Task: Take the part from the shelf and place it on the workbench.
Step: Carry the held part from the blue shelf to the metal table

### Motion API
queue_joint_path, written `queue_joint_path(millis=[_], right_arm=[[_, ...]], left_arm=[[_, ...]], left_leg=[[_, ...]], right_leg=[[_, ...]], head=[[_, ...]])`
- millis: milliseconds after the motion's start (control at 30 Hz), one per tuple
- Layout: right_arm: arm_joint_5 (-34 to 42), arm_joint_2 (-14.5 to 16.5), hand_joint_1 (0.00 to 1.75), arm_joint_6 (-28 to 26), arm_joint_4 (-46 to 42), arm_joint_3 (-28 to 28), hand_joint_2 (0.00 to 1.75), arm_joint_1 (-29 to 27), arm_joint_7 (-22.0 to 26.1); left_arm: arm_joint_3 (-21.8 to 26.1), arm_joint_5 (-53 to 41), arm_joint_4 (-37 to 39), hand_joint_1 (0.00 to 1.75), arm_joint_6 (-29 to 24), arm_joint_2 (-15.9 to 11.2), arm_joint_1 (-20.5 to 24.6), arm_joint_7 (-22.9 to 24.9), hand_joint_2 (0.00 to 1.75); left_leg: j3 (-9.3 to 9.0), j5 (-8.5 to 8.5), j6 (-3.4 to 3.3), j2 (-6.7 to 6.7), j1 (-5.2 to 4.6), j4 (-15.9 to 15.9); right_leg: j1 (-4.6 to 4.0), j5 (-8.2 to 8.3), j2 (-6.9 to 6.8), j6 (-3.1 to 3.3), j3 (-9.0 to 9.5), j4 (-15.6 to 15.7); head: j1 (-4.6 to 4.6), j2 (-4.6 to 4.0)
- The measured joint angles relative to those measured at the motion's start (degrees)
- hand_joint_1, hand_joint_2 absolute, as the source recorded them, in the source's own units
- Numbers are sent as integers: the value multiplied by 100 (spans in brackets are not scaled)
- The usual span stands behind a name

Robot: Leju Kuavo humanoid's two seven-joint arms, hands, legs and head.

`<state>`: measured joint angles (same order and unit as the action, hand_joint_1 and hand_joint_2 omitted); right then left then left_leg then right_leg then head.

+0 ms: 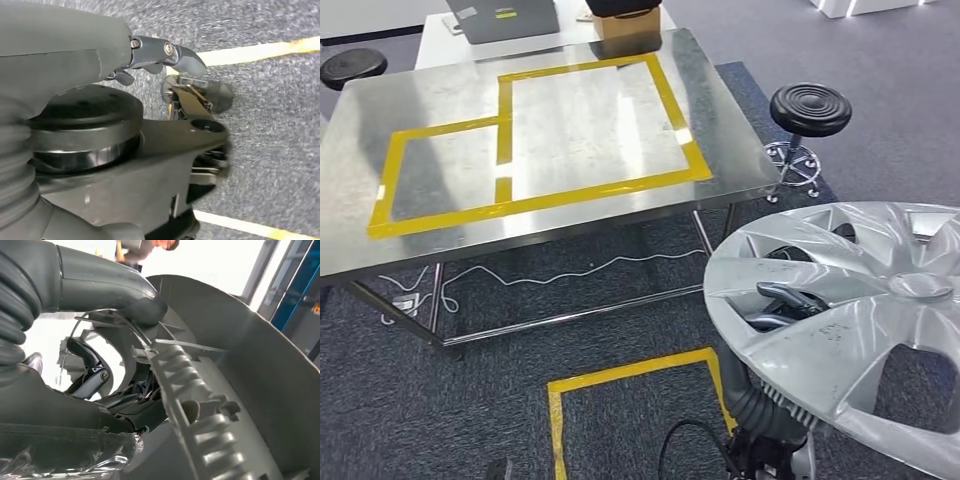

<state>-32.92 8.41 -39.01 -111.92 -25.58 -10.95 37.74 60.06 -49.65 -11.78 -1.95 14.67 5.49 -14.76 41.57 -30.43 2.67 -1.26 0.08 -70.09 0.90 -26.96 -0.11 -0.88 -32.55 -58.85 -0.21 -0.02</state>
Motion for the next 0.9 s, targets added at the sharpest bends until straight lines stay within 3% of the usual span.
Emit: queue_joint_path(millis=[33,67,133,167,233,267,333,400,467,533,567,600,633,700,767,833,900], right_arm=[[2,0,175,0,-3,8,175,-11,2],[4,0,175,0,-3,14,175,-17,3],[7,1,175,0,-4,16,175,-20,4],[8,2,175,0,-7,16,175,-21,5],[12,2,175,0,-14,20,175,-27,8],[20,2,175,0,-16,22,175,-30,10],[56,3,175,0,-18,25,175,-29,15],[92,4,175,0,-18,26,175,-29,11],[105,4,175,0,-18,31,175,-31,5],[109,4,175,0,-17,37,175,-33,2],[110,4,175,0,-16,38,175,-33,2],[110,4,175,0,-16,38,175,-33,2],[110,4,175,0,-16,38,175,-33,3],[113,5,175,0,-16,40,175,-37,14],[113,19,175,0,-16,59,175,-51,57],[91,55,175,-1,-16,101,175,-69,123],[65,96,175,0,-19,151,175,-86,172]], left_arm=[[17,4,0,0,-8,-1,-2,3,175],[33,8,0,0,-12,-2,-7,8,175],[49,8,0,0,-20,-6,-14,19,175],[53,8,0,0,-21,-9,-12,24,175],[58,10,0,0,-22,-13,7,30,175],[62,21,0,0,-22,-14,14,31,175],[76,62,0,0,-25,-10,8,31,175],[92,101,0,0,-26,0,-1,25,175],[99,113,0,0,-25,13,7,17,175],[102,113,0,0,-24,22,9,14,175],[105,113,0,0,-26,24,6,13,175],[110,116,0,0,-29,26,3,10,175],[123,120,0,0,-34,27,2,6,175],[159,127,0,0,-47,25,8,-1,175],[185,122,0,0,-56,20,8,-1,175],[197,110,0,0,-60,16,-12,-1,175],[204,102,0,0,-62,17,-18,-1,175]], left_leg=[[114,-56,0,35,0,-237],[128,-5,-9,52,-1,-275],[-168,333,-59,144,-19,247],[-386,485,-96,301,-47,632],[-667,610,-171,558,-107,1161],[-701,595,-199,602,-129,1252],[-700,598,-248,461,-116,1295],[-714,619,-297,307,-73,1325],[-718,631,-334,158,-47,1333],[-720,632,-347,-1,-44,1331],[-725,632,-346,-87,-40,1329],[-734,632,-341,-175,-33,1325],[-744,631,-327,-265,-22,1319],[-740,625,-273,-424,-11,1288],[-695,643,-198,-528,-6,1272],[-658,673,-128,-570,12,1292],[-581,569,-68,-359,0,1154]], right_leg=[[-12,-7,-85,10,3,0],[-22,-15,-167,16,10,0],[-40,-37,-309,13,41,0],[-56,-55,-372,0,61,-2],[-99,-94,-488,-45,88,-8],[-118,-110,-553,-68,101,-3],[-126,-143,-649,-123,138,10],[-111,-303,-437,-188,77,-195],[-93,-649,-115,-231,-229,-866],[-88,-880,-23,-249,-586,-1544],[-85,-830,-14,-253,-654,-1620],[-78,-664,-1,-255,-606,-1457],[-60,-426,54,-262,-463,-1102],[1,-99,331,-273,-144,-354],[27,-52,528,-227,-23,-71],[10,-26,474,-134,-19,-57],[13,3,391,-51,-10,-37]], head=[[-2,0],[-2,0],[-2,0],[-2,0],[3,0],[6,0],[15,0],[41,0],[79,0],[90,0],[91,0],[90,0],[92,0],[95,0],[98,0],[99,0],[61,0]])
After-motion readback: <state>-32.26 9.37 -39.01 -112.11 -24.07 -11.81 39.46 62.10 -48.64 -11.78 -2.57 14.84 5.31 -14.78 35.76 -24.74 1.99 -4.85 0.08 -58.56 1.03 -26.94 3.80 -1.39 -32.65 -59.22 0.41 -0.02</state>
